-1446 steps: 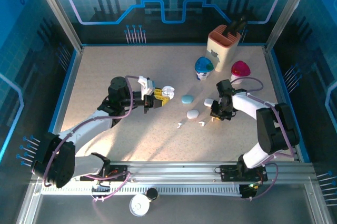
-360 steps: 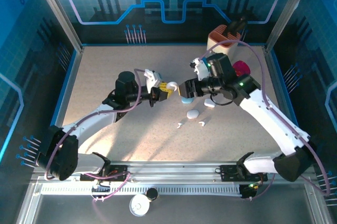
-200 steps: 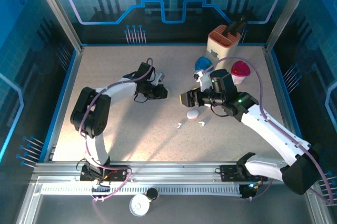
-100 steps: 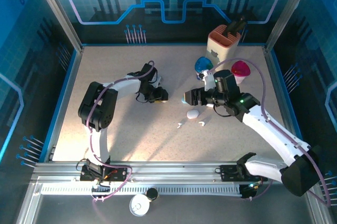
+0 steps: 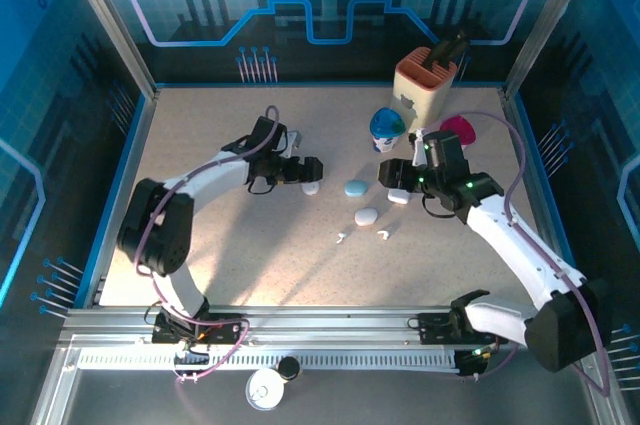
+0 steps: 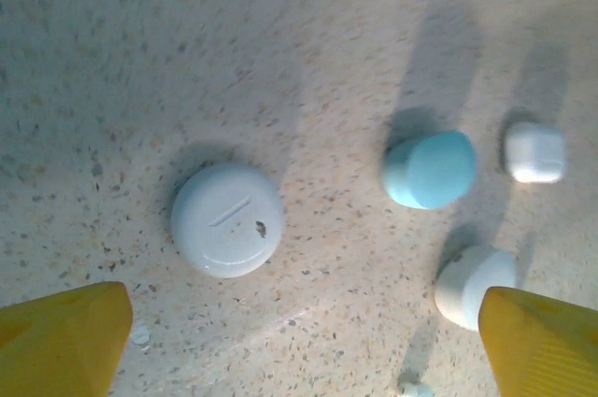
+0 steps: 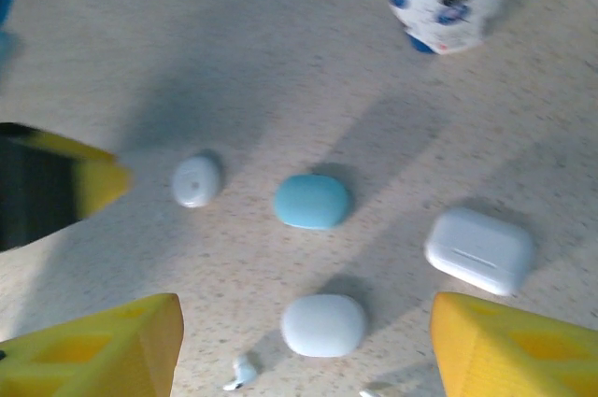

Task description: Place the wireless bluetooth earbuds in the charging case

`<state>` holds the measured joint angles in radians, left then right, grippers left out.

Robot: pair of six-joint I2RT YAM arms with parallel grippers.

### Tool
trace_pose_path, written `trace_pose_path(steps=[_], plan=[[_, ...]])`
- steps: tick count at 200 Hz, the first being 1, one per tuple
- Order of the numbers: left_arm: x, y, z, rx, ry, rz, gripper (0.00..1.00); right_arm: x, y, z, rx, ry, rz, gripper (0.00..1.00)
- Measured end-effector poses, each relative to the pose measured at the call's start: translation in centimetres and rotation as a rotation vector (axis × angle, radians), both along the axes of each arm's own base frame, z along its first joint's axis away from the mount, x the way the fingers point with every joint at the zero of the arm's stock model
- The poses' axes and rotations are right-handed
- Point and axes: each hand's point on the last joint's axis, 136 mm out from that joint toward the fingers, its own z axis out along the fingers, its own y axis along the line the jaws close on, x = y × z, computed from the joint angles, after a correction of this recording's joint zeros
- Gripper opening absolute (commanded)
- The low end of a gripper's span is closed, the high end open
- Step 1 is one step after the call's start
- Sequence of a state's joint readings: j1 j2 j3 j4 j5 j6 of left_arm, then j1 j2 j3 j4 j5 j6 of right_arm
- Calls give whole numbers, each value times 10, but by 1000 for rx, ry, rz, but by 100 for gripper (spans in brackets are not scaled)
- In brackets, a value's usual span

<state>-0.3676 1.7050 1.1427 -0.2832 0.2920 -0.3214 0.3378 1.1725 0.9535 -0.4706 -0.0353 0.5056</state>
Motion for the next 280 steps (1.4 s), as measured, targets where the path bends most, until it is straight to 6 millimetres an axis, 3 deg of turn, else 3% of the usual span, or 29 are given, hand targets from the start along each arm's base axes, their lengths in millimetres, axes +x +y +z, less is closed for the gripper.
trace_pose_path(steps=[37, 61, 84, 113, 149, 185, 220, 280], plan=[[-8, -13, 47, -30, -299, -142, 99, 9, -34, -55, -75, 186, -142, 72], [-24, -34, 59, -26, -444, -290, 99, 10, -40, -84, -126, 272, -163, 75], [-35, -47, 64, -40, -518, -381, 99, 11, -42, -107, -174, 334, -154, 85], [-36, -51, 69, -48, -565, -419, 99, 24, -38, -116, -234, 347, -68, 96], [-37, -53, 71, -50, -586, -443, 99, 53, -22, -121, -272, 351, 77, 97], [-38, -53, 69, -50, -587, -448, 99, 64, -11, -136, -284, 392, 176, 96], [-39, -53, 68, -49, -585, -448, 99, 57, -9, -145, -282, 436, 202, 91], [-39, -53, 69, -49, -585, -448, 99, 34, -2, -154, -273, 499, 204, 72]])
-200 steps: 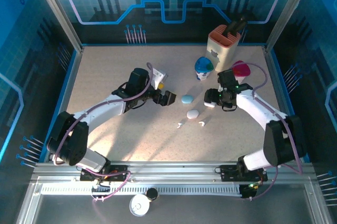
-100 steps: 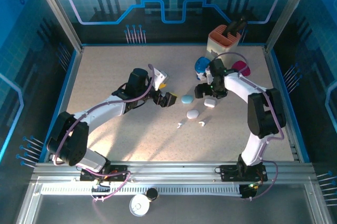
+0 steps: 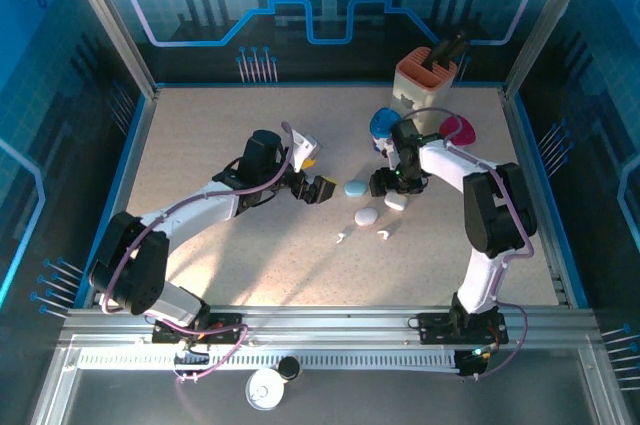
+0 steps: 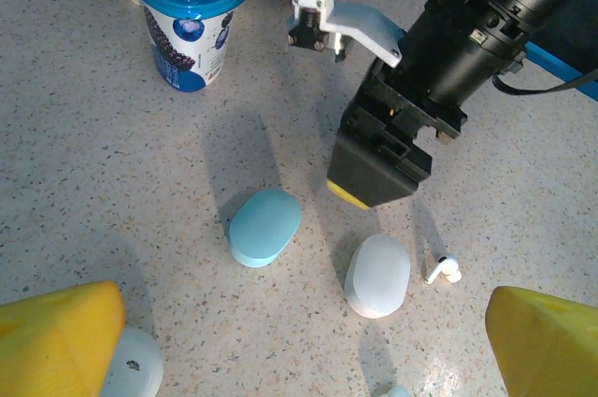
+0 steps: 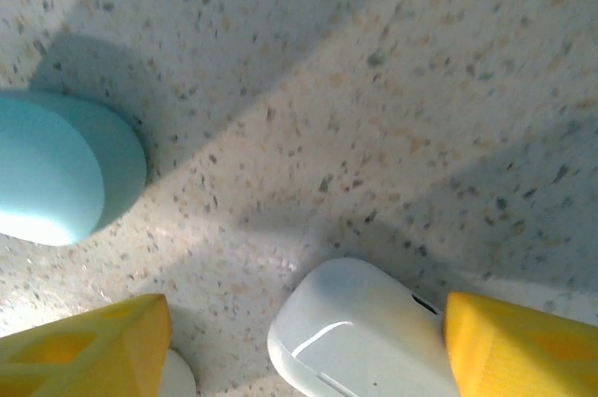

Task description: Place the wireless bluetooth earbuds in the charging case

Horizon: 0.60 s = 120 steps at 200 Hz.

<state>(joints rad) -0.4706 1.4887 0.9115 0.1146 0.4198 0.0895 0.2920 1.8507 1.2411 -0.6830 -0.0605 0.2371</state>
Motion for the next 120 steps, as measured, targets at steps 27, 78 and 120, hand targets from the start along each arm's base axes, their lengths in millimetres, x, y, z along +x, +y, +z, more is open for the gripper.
trace_pose_path(steps=[27, 78, 120], plan=[[0, 0, -1, 1, 1, 0, 99, -10, 0, 3, -21, 19, 3, 72], [-4, 2, -10, 10, 20, 0, 99, -22, 3, 13, -131, 26, 140, 75], [-4, 2, -10, 11, 20, 1, 99, -11, 4, 15, -285, 29, 290, 73]])
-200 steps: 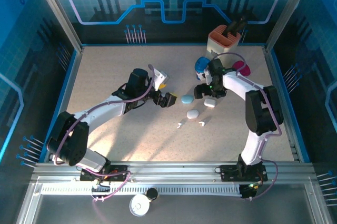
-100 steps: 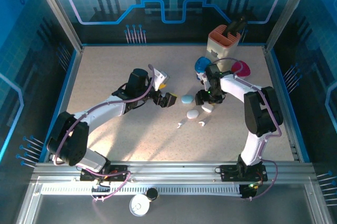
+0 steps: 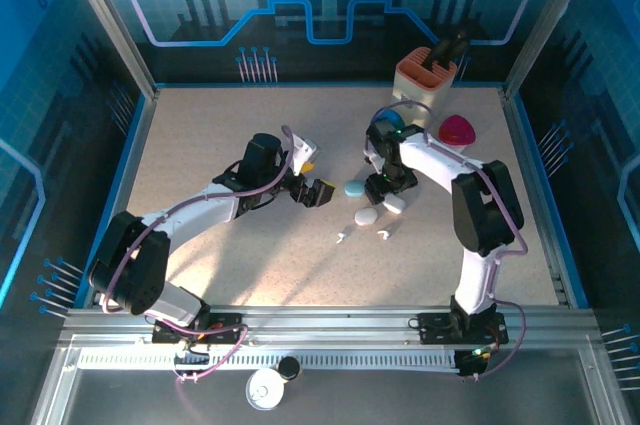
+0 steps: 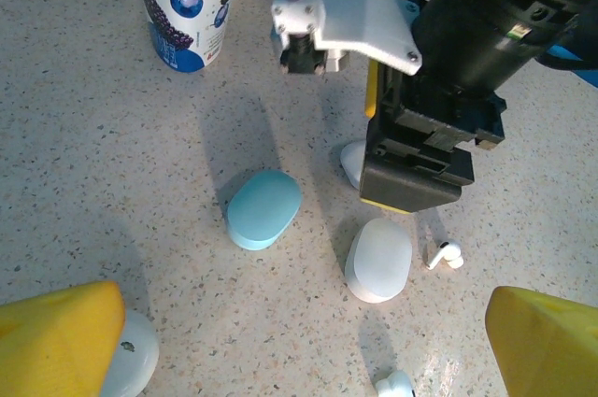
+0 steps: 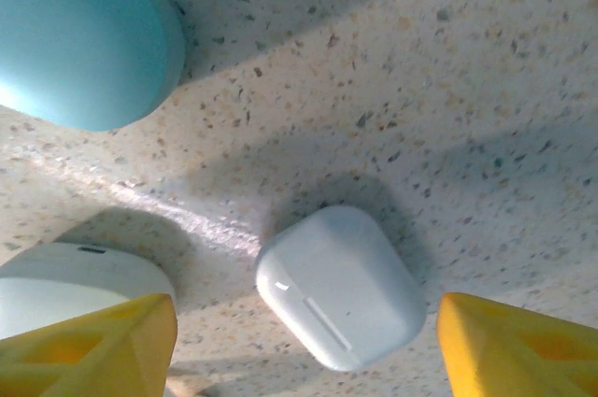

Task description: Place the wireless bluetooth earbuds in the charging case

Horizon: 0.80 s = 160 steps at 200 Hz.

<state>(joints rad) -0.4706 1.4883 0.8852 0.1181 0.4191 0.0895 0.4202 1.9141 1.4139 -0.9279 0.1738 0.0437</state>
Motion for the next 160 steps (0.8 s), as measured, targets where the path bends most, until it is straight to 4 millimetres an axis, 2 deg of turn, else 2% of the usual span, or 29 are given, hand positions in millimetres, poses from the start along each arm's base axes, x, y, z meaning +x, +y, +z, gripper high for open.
trace_pose_path(steps=[44, 102, 142, 160], plan=[[0, 0, 0, 2, -2, 2, 99, -3, -9, -16, -130, 78, 109, 68], [-1, 1, -1, 10, -12, -5, 99, -4, -16, -30, -181, 126, 148, 58], [-1, 1, -1, 11, -13, -5, 99, -3, -14, -31, -179, 124, 154, 44], [-2, 2, -3, 13, -10, -3, 99, -3, -13, -30, -178, 120, 146, 41]])
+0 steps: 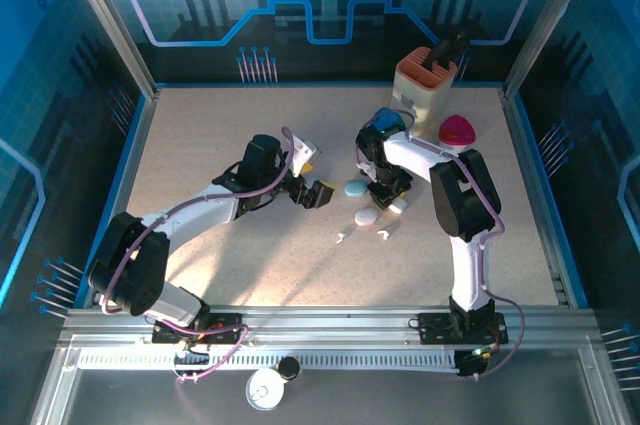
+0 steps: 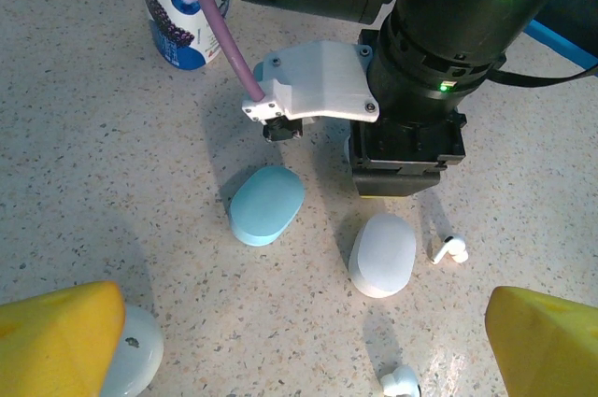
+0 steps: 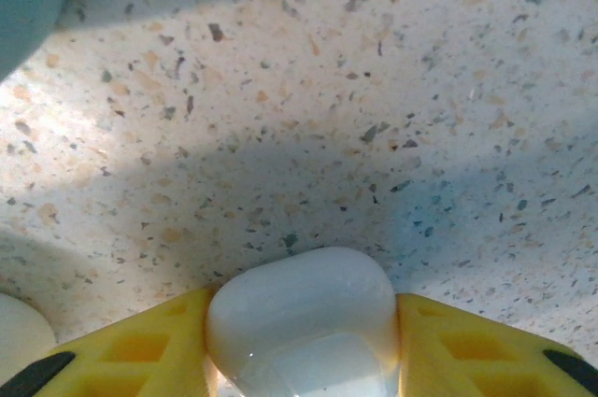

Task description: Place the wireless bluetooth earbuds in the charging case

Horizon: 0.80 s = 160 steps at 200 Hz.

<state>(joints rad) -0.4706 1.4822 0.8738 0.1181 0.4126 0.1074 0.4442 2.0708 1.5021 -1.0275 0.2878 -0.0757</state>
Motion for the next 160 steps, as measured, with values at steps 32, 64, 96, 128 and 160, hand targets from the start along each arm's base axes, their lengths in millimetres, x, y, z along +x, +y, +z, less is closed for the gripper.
trace_pose_path(steps=[32, 64, 96, 128, 160], plan=[[0, 2, 1, 0, -10, 13, 99, 3, 7, 10, 60, -37, -48, 38], [8, 5, 16, -53, -59, 78, 99, 10, 16, 61, 252, -193, -182, 38], [9, -8, 34, -113, -141, 105, 99, 12, 15, 131, 545, -389, -416, 33], [4, -28, 59, -183, -235, 96, 96, 6, 19, 175, 823, -489, -627, 35], [2, -43, 81, -245, -313, 90, 94, -1, 31, 201, 1073, -505, -798, 32]])
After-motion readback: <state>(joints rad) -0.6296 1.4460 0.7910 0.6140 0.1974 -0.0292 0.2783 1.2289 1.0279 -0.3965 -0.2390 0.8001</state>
